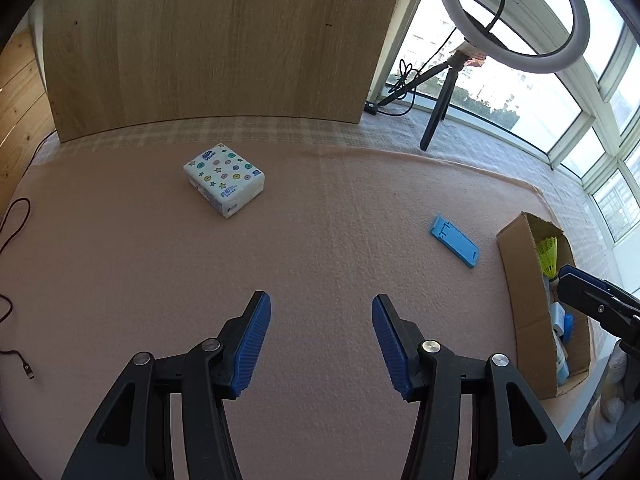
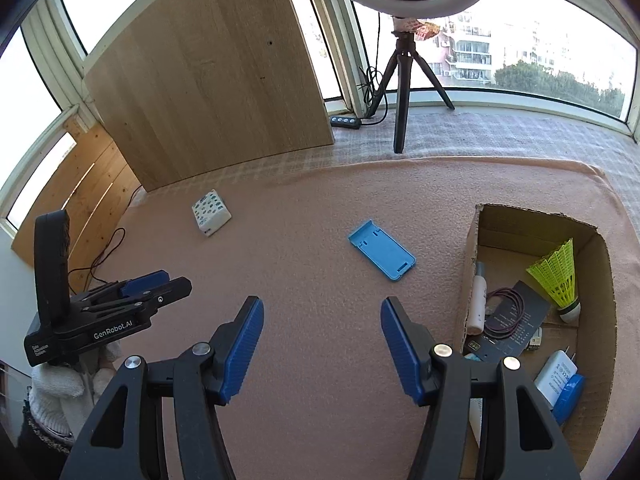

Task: Organize objects
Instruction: 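Withdraw both open tools from the box toward the tissue pack, then close the left tool on the white Vinda tissue pack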

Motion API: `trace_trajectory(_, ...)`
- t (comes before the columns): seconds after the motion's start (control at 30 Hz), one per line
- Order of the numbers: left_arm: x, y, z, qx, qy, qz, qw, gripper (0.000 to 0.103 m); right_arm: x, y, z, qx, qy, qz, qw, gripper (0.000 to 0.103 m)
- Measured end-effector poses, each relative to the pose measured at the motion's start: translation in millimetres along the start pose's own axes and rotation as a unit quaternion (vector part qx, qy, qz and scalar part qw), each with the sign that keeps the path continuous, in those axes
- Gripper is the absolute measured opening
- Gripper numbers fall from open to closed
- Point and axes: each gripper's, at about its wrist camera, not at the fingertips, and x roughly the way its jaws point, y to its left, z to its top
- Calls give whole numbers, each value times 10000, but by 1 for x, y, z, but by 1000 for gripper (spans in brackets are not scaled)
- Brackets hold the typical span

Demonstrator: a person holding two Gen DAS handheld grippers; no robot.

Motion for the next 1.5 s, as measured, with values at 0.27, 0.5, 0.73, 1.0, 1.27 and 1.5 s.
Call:
trace_trajectory(0.27, 4, 63, 17, -506, -148, 198, 9984, 56, 55, 30, 34, 101, 110, 429, 9990, 57)
trace_trajectory(0.5, 21, 100, 48, -691, -136, 240, 9972, 56, 103, 56, 56, 127, 279, 545, 9980, 56)
trace_trajectory(0.73, 57, 119, 100, -816, -34, 160, 9965, 56, 129, 72, 63, 134, 403, 579, 9974, 52)
trace_trajectory(1.0, 111, 139, 147, -1239, 253, -16, 9920, 56, 132, 71, 60, 176, 449, 538, 9974, 52)
trace_trajectory(1.27, 141, 132, 157, -1248, 462, 4, 9911, 55, 124, 58, 59, 161, 473, 439, 9978, 52)
trace_trajectory(1.5, 151, 104, 134, -899, 573, -105, 9942, 43, 117, 48, 55, 255, 502, 463, 9973, 52)
